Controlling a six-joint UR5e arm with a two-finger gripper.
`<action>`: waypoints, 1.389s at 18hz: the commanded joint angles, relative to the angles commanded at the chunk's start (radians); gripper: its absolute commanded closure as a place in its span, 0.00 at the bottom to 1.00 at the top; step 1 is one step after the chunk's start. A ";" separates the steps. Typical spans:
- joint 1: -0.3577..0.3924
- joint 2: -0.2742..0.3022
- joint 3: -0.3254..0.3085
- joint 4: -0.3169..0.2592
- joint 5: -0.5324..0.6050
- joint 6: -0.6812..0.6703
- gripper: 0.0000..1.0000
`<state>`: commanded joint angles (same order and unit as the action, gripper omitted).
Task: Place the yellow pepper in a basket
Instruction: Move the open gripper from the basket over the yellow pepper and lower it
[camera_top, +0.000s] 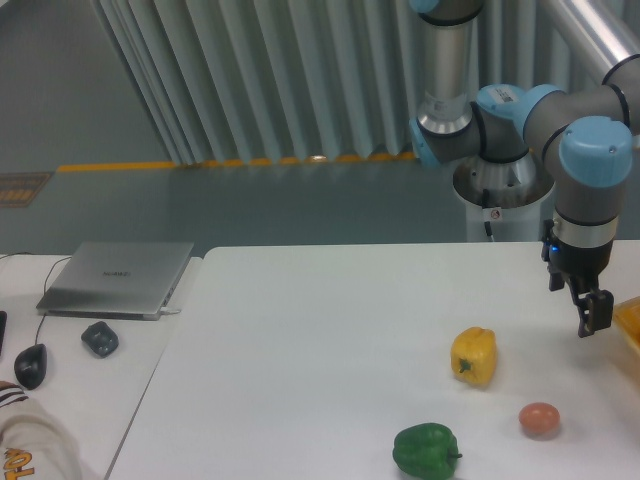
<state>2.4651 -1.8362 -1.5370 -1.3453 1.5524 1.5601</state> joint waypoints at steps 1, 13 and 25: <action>0.000 0.002 -0.005 0.002 -0.002 -0.003 0.00; 0.000 0.014 -0.072 0.074 -0.021 -0.310 0.00; -0.061 0.012 -0.092 0.112 -0.120 -0.833 0.00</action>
<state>2.4038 -1.8239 -1.6291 -1.2333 1.4327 0.7274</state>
